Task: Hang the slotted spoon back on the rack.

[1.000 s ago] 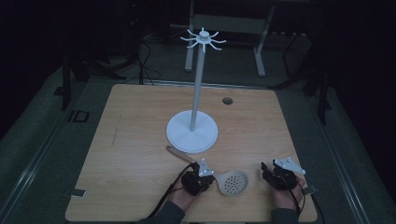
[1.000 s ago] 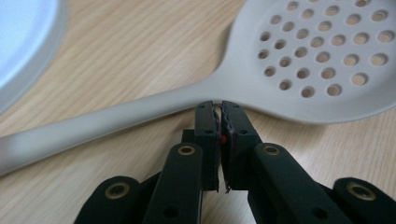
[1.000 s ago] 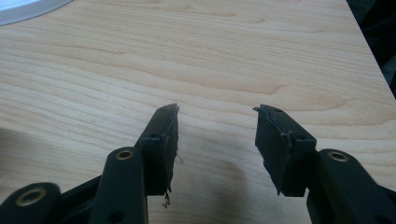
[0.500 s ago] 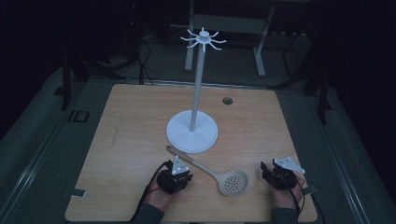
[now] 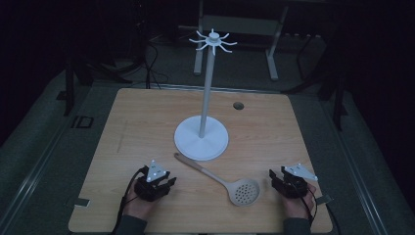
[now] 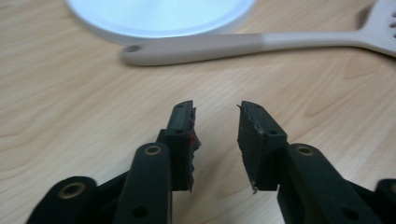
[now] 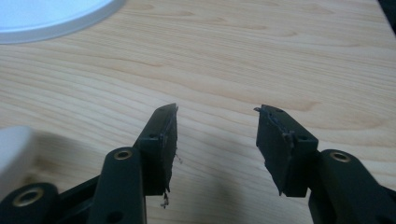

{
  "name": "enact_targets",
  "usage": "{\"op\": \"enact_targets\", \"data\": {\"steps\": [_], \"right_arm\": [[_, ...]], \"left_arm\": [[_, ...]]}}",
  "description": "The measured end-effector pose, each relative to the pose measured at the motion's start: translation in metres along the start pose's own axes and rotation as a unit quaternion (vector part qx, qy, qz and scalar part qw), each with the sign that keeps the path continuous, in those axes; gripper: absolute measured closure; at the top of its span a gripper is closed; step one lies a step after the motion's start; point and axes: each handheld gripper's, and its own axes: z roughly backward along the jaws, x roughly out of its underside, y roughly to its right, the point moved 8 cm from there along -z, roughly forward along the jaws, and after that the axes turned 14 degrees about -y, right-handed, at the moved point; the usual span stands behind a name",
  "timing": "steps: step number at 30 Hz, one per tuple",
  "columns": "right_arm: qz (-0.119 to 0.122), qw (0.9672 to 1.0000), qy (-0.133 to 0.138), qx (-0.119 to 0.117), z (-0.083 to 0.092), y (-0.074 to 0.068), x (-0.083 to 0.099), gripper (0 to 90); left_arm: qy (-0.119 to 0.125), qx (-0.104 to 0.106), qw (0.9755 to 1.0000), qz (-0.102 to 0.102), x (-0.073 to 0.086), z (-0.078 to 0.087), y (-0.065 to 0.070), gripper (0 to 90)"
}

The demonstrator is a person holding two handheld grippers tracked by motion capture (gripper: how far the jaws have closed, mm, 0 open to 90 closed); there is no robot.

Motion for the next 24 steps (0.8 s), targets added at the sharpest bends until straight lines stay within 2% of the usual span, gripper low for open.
{"op": "enact_targets", "data": {"steps": [4, 7, 11, 14, 17, 20, 24], "right_arm": [[0.009, 0.9998, -0.011, -0.016, 0.003, -0.007, -0.007, 48.0], [0.017, 0.9992, -0.019, -0.030, 0.005, -0.013, -0.015, 48.7], [0.057, 0.9967, -0.038, -0.044, 0.005, -0.027, -0.029, 49.8], [0.097, 0.9925, -0.048, -0.057, 0.008, -0.042, -0.041, 52.0], [0.132, 0.9874, -0.057, -0.066, 0.012, -0.055, -0.053, 52.4], [0.155, 0.9828, -0.060, -0.079, 0.014, -0.067, -0.068, 52.7], [0.181, 0.9760, -0.072, -0.098, 0.013, -0.082, -0.084, 52.6]], "left_arm": [[0.008, -0.014, 0.9997, 0.020, 0.002, 0.004, -0.021, 61.5], [0.003, -0.028, 0.9994, 0.021, 0.006, 0.003, -0.032, 60.2], [0.001, -0.038, 0.9990, 0.024, 0.010, 0.002, -0.041, 59.2], [0.004, -0.040, 0.9989, 0.024, 0.014, 0.001, -0.043, 57.4], [-0.001, -0.039, 0.9992, 0.008, 0.017, -0.002, -0.041, 56.0], [-0.001, -0.036, 0.9993, 0.007, 0.019, -0.002, -0.041, 56.0], [-0.001, -0.037, 0.9992, 0.017, 0.025, 0.002, -0.042, 56.0]]}}
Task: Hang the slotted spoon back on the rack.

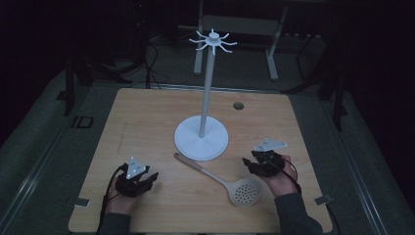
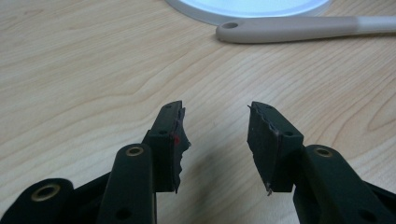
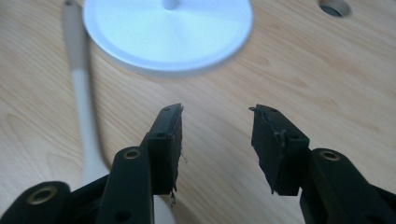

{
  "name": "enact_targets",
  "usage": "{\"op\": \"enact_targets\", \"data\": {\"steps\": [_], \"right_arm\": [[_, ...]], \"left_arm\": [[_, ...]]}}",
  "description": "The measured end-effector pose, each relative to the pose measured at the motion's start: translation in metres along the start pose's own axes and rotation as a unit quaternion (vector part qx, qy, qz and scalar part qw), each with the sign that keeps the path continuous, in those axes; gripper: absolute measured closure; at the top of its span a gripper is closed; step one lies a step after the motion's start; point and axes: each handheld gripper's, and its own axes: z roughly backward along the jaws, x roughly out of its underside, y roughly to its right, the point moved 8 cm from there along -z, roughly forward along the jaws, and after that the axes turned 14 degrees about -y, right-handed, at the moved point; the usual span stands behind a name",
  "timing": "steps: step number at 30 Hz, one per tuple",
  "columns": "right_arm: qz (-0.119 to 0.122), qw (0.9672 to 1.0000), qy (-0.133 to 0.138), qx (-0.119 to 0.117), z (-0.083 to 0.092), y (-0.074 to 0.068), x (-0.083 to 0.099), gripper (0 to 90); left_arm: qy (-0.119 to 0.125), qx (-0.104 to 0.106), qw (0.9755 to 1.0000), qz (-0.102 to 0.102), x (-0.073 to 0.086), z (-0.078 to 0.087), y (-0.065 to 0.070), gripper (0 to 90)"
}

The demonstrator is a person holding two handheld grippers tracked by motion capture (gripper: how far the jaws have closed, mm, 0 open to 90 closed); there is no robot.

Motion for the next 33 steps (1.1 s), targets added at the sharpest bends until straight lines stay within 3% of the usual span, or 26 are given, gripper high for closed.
{"op": "enact_targets", "data": {"steps": [9, 15, 21, 29, 33], "right_arm": [[0.060, 0.9974, -0.038, -0.004, -0.002, -0.026, -0.036, 56.5], [0.075, 0.9957, -0.051, -0.018, -0.010, -0.043, -0.053, 56.6], [0.095, 0.9923, -0.074, -0.032, -0.023, -0.061, -0.058, 58.4], [0.129, 0.9839, -0.113, -0.051, -0.039, -0.076, -0.062, 66.6], [0.157, 0.9737, -0.150, -0.070, -0.049, -0.086, -0.060, 70.6]], "left_arm": [[0.001, -0.002, 0.9999, 0.012, 0.004, 0.003, -0.005, 56.0], [0.000, -0.003, 0.9999, 0.016, 0.003, 0.002, -0.008, 55.9], [-0.004, -0.005, 0.9998, 0.017, 0.005, 0.002, -0.009, 55.2], [-0.010, 0.000, 0.9998, 0.017, 0.008, 0.002, -0.006, 54.4], [-0.011, 0.001, 0.9998, 0.017, 0.008, 0.002, -0.005, 54.3]]}}
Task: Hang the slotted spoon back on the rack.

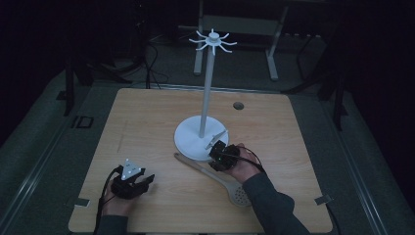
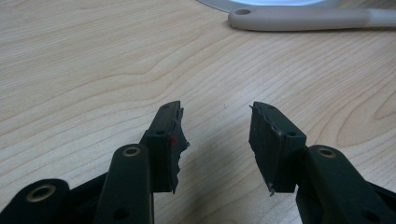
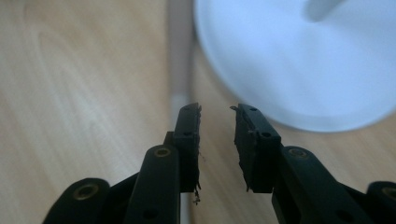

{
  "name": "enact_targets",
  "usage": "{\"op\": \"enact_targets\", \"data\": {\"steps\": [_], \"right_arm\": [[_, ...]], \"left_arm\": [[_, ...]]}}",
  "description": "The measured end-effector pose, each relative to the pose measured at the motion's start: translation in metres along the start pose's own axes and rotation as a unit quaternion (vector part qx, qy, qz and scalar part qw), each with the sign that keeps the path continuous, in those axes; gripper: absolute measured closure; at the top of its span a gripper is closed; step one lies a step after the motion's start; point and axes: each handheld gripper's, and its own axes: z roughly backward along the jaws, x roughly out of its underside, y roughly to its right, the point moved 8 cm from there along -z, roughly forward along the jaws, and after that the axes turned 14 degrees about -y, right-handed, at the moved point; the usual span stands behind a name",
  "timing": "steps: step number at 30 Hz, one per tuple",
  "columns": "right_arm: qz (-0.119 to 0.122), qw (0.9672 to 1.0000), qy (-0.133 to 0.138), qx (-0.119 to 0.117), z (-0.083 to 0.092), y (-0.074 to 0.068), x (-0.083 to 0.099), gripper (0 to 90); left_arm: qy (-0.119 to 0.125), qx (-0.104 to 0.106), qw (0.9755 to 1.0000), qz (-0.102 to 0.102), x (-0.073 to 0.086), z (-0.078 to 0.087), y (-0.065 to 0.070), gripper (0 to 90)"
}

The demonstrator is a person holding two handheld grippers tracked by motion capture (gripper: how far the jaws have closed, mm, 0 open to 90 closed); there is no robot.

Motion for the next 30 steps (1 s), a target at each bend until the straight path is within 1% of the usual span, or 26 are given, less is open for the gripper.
{"op": "enact_targets", "data": {"steps": [2, 4, 6, 7, 8, 10, 15, 16, 18, 20, 24, 27, 30], "right_arm": [[0.011, 0.9996, -0.023, -0.008, -0.007, -0.005, -0.001, 70.2], [0.025, 0.9988, -0.038, -0.014, -0.014, -0.009, -0.003, 70.0], [0.030, 0.9985, -0.043, -0.017, -0.019, -0.012, -0.007, 72.0], [0.028, 0.9983, -0.048, -0.020, -0.020, -0.013, -0.008, 74.2], [0.032, 0.9980, -0.050, -0.023, -0.023, -0.014, -0.010, 75.3], [0.037, 0.9974, -0.056, -0.026, -0.027, -0.014, -0.014, 75.5], [0.037, 0.9956, -0.075, -0.043, -0.037, -0.016, -0.022, 75.1], [0.041, 0.9954, -0.077, -0.039, -0.039, -0.015, -0.023, 75.2], [0.040, 0.9948, -0.085, -0.039, -0.041, -0.015, -0.025, 75.2], [0.049, 0.9939, -0.092, -0.036, -0.043, -0.015, -0.027, 74.7], [0.061, 0.9915, -0.111, -0.031, -0.043, -0.015, -0.030, 73.8], [0.064, 0.9900, -0.122, -0.028, -0.045, -0.016, -0.032, 72.5], [0.074, 0.9884, -0.132, -0.016, -0.049, -0.016, -0.034, 71.1]], "left_arm": [[0.001, 0.001, 1.0000, 0.001, 0.000, 0.000, 0.000, 54.3], [0.000, 0.001, 1.0000, 0.001, 0.000, 0.000, 0.000, 54.2], [0.000, 0.001, 1.0000, 0.001, 0.000, -0.001, 0.000, 54.2], [-0.001, 0.002, 1.0000, 0.001, 0.000, -0.001, 0.000, 54.2], [-0.001, 0.002, 1.0000, 0.000, 0.000, -0.001, 0.000, 54.2], [-0.002, 0.002, 1.0000, -0.001, 0.000, -0.001, 0.000, 54.2], [0.000, 0.002, 1.0000, 0.001, 0.000, -0.001, 0.000, 54.2], [0.000, 0.002, 1.0000, 0.001, 0.000, -0.001, 0.000, 54.2], [-0.001, 0.003, 1.0000, 0.001, 0.000, -0.001, 0.000, 54.2], [-0.002, 0.003, 1.0000, -0.001, 0.000, -0.002, 0.001, 54.2], [-0.007, 0.003, 0.9999, -0.008, -0.001, -0.004, 0.004, 54.2], [-0.006, 0.005, 0.9999, -0.009, -0.001, -0.005, 0.006, 54.2], [-0.006, 0.006, 0.9999, -0.009, -0.001, -0.005, 0.006, 54.2]]}}
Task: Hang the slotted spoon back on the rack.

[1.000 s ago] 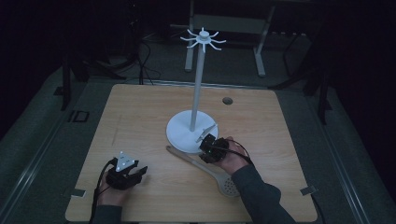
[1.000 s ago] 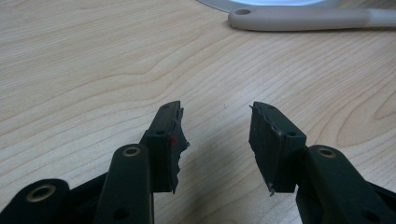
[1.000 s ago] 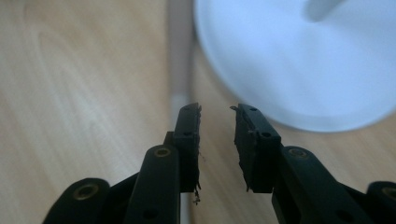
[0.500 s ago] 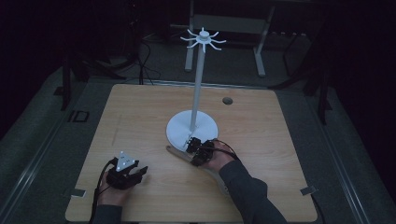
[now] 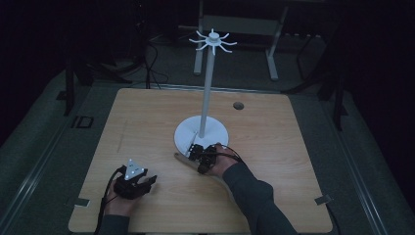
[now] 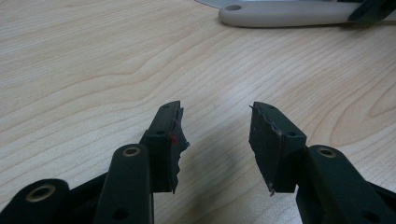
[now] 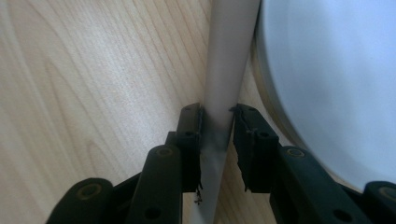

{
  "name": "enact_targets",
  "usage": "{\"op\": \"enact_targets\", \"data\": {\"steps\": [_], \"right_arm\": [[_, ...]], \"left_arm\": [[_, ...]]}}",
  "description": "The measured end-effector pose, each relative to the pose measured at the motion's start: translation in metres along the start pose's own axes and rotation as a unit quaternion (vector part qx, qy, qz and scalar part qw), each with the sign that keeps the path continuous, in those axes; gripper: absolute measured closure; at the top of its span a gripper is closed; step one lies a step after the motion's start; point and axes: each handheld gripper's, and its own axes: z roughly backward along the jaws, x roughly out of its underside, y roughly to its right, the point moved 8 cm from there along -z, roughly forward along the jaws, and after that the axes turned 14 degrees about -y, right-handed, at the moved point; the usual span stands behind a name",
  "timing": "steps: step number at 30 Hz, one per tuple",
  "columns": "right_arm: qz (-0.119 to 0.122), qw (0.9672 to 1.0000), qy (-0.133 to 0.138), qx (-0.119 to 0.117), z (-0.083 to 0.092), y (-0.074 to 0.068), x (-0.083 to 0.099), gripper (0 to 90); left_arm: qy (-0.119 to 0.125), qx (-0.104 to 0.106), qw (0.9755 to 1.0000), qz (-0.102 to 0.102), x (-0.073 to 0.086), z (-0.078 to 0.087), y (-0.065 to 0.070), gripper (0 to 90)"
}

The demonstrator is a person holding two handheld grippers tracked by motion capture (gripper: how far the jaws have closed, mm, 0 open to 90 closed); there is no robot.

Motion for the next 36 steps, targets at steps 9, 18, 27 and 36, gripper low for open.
{"op": "enact_targets", "data": {"steps": [9, 18, 27, 36], "right_arm": [[0.012, 0.9999, -0.007, 0.004, -0.004, -0.005, -0.003, 73.6], [0.002, 0.9977, 0.062, 0.025, 0.023, -0.005, 0.004, 74.3], [-0.039, 0.9816, 0.181, 0.048, 0.060, 0.011, 0.023, 74.4], [-0.079, 0.9564, 0.274, 0.063, 0.091, 0.031, 0.044, 74.5]], "left_arm": [[0.000, -0.001, 1.0000, -0.001, 0.000, 0.000, 0.000, 54.2], [0.000, -0.003, 1.0000, 0.000, 0.001, 0.000, 0.002, 54.2], [0.002, -0.009, 1.0000, -0.001, 0.000, 0.001, 0.001, 53.9], [0.003, -0.012, 0.9999, 0.000, 0.000, 0.000, 0.002, 53.5]]}}
